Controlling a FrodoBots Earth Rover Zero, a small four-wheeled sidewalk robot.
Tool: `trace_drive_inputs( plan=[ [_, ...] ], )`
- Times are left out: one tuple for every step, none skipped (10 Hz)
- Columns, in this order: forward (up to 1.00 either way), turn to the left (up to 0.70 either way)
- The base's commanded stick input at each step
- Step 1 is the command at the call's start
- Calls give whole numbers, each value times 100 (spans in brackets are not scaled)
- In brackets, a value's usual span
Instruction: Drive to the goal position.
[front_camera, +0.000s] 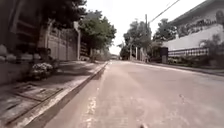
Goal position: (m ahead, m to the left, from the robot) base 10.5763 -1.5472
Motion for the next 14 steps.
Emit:
trace_drive_inputs(
  plan=[
    [70,0],
    [70,0],
    [70,0],
    [70,0],
    [70,0],
    [70,0],
    [70,0],
    [70,0],
    [70,0],
    [70,0],
    [70,0],
    [70,0],
    [70,0],
    [70,0]
  ],
)
